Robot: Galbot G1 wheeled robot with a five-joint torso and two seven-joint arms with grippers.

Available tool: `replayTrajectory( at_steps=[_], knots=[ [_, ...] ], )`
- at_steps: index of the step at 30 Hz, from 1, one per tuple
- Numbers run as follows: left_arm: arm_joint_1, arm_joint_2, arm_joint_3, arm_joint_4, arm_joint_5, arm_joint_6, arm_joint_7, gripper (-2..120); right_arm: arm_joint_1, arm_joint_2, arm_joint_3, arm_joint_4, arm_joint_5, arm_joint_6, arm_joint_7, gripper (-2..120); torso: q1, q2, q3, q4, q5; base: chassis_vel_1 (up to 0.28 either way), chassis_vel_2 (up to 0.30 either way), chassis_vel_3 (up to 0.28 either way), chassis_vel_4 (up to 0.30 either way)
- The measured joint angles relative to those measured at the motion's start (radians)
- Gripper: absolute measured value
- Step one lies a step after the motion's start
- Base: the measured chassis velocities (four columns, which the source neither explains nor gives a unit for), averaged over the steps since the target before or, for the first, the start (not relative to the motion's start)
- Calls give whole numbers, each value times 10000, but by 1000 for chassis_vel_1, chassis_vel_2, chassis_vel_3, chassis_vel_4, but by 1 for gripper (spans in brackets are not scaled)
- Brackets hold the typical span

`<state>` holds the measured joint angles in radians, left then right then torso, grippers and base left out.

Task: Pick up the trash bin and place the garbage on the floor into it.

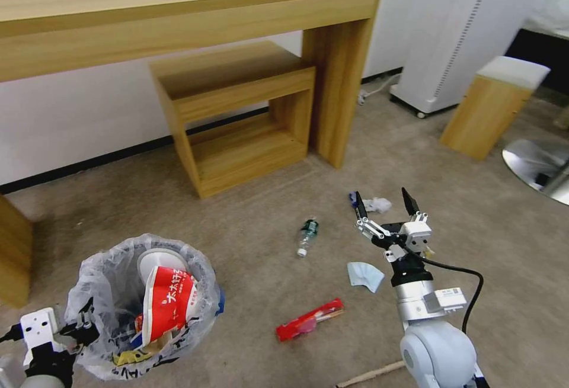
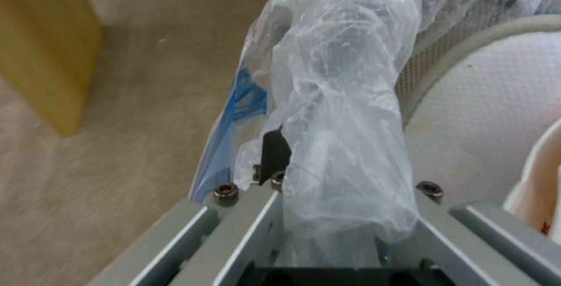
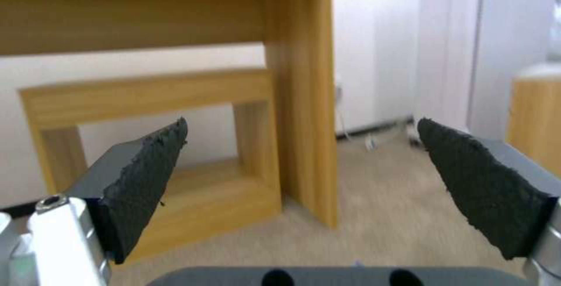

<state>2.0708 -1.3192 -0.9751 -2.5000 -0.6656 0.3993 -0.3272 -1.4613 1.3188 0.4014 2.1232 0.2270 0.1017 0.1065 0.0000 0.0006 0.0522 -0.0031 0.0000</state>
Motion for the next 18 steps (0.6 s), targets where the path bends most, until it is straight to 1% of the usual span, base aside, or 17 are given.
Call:
replayTrajectory(
  at_steps=[2, 4, 6, 7, 8, 10, 11, 12, 14, 15, 16, 18],
  knots=[
    [3, 20, 5, 0, -4, 0, 7, 1, 317, -252, -177, -312, 166, -210, 139, 100, 0, 0, 0, 0, 1, -65, -51, -64, -62],
    [3, 34, 5, 0, -16, 0, 7, 1, 457, -334, -231, -431, 264, -273, 147, 100, 0, 0, 0, 3, 1, 0, 0, 0, 0],
    [8, 80, -4, 0, -47, 0, -7, 1, 832, -530, -446, -634, 969, -758, 315, 100, 0, 0, 1, 10, 1, 0, 0, 0, 0],
    [15, 90, -16, 0, -49, 0, -25, 1, 962, -582, -530, -667, 1295, -1029, 495, 100, 0, 0, 0, 10, 0, 0, 0, 0, 0],
    [15, 90, -16, 0, -49, 0, -25, 1, 962, -582, -530, -667, 1295, -1029, 495, 100, 0, 0, 0, 10, 0, 0, 0, 0, 0],
    [38, 155, -73, 0, -111, -2, -43, 1, 1419, -831, -1127, -605, 3216, -2854, 1824, 100, 0, 0, 1, 6, 3, 0, 0, 0, 0],
    [46, 188, -108, 0, -164, -2, -36, 1, 1620, -952, -1359, -513, 4165, -3592, 2480, 100, 0, 0, 1, 5, 2, 0, 0, 0, 0],
    [46, 188, -108, 0, -164, -2, -36, 1, 1620, -952, -1359, -513, 4165, -3592, 2480, 100, 0, 0, 1, 5, 2, 0, 0, 0, 0],
    [65, 247, -201, 0, -259, 38, -42, 1, 2187, -1277, -1859, -331, 6570, -5582, 4280, 100, 0, 0, 1, 9, -1, 0, 0, 0, 0],
    [65, 247, -201, 0, -259, 38, -42, 1, 2187, -1277, -1859, -331, 6570, -5582, 4280, 100, 0, 0, 1, 9, -1, 0, 0, 0, 0],
    [96, 252, -209, 0, -273, 97, -56, 1, 2559, -1402, -2159, -341, 8128, -6644, 5728, 100, 0, 0, 1, 6, -2, 0, 0, 0, 0],
    [108, 224, -167, 1, -242, 132, -42, 1, 3009, -1356, -2558, -634, 9915, -7433, 7187, 100, 0, 0, 1, 8, -1, 0, 0, 0, 0]
  ],
)
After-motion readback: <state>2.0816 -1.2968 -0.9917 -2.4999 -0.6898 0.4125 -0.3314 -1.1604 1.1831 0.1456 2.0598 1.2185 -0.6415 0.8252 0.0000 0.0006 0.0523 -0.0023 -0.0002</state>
